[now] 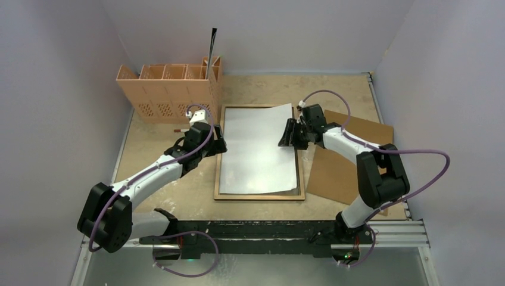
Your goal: Put the photo into the frame
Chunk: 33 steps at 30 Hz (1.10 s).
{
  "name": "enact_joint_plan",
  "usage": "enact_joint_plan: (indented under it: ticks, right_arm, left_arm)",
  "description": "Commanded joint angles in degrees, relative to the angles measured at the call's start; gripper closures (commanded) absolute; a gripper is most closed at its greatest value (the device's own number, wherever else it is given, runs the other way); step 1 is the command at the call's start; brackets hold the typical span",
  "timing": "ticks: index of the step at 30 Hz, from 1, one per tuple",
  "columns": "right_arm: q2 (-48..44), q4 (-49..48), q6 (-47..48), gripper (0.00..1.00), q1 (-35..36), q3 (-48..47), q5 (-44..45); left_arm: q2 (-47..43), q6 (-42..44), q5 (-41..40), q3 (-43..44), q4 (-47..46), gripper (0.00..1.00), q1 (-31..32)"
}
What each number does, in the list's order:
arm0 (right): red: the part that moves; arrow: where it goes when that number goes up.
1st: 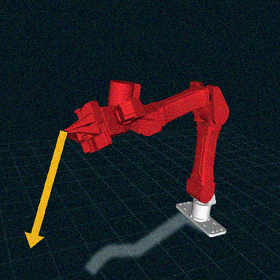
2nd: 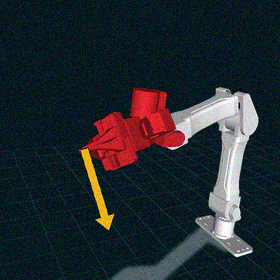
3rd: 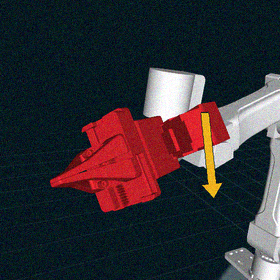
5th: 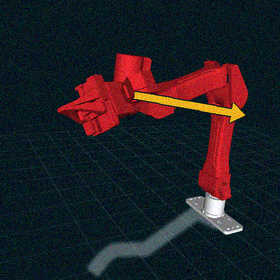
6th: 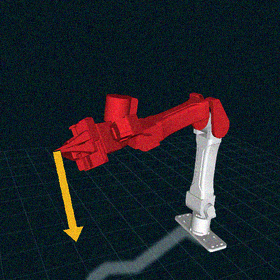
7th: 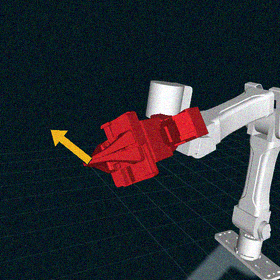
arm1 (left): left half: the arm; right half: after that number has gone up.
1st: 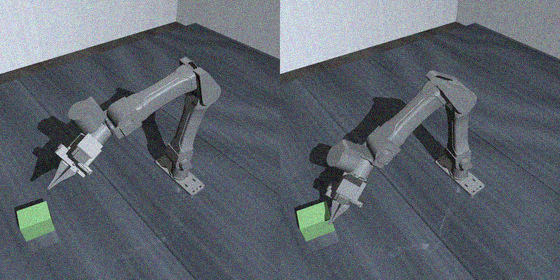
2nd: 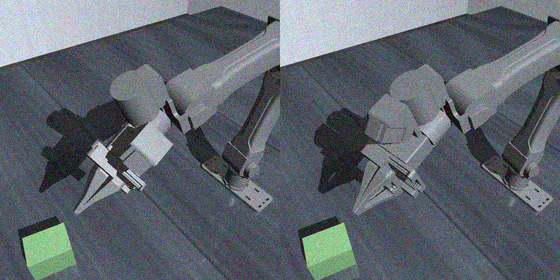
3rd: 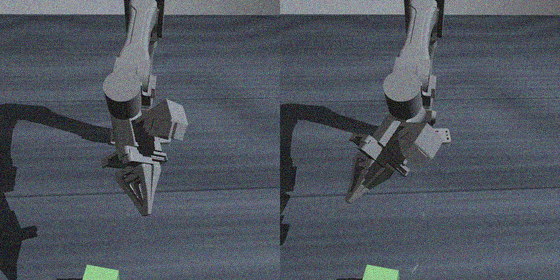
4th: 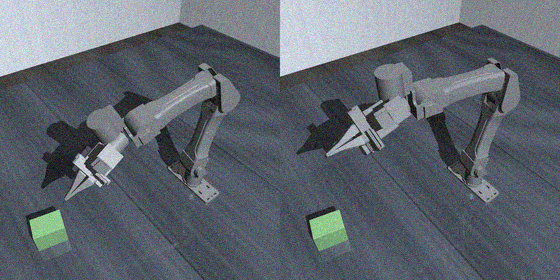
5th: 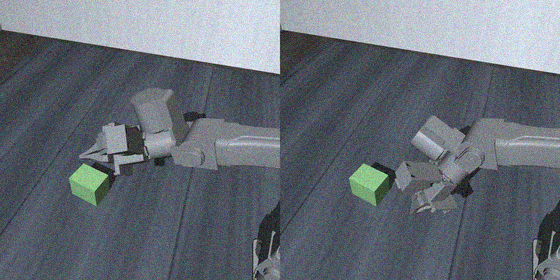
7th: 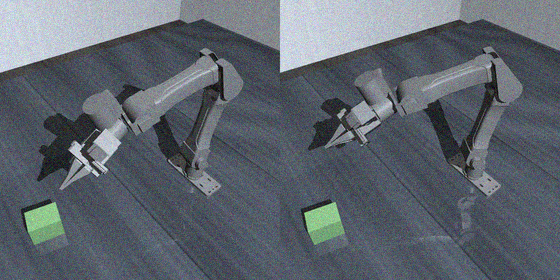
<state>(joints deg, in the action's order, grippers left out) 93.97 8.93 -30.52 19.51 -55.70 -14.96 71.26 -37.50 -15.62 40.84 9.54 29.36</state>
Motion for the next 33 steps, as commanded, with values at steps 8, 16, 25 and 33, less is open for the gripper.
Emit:
enact_joint_plan:
  ticks: [8,16,25,33]
  right_arm:
    - [-7.9,7.7,5.3,0.27,0.4,0.4,14.0]
    - [-9.5,8.4,3.6,0.36,0.4,2.6,22.4]
    - [-7.8,4.7,-0.7,0.41,0.4,3.7,24.6]
    - [-6.1,6.9,-5.1,0.43,-0.7,3.4,36.6]
  left_arm:
    - [-0.5,-0.8,-0.4,-0.2,-1.3,0.22,-0.2]
    - [0.5,-1.3,0.3,-0.3,-2.1,0.22,-0.2]
    - [0.6,-1.6,0.1,-1.1,-1.9,0.22,-0.2]
    - [-0.2,1.8,8.8,0.9,-4.5,0.22,-0.1]
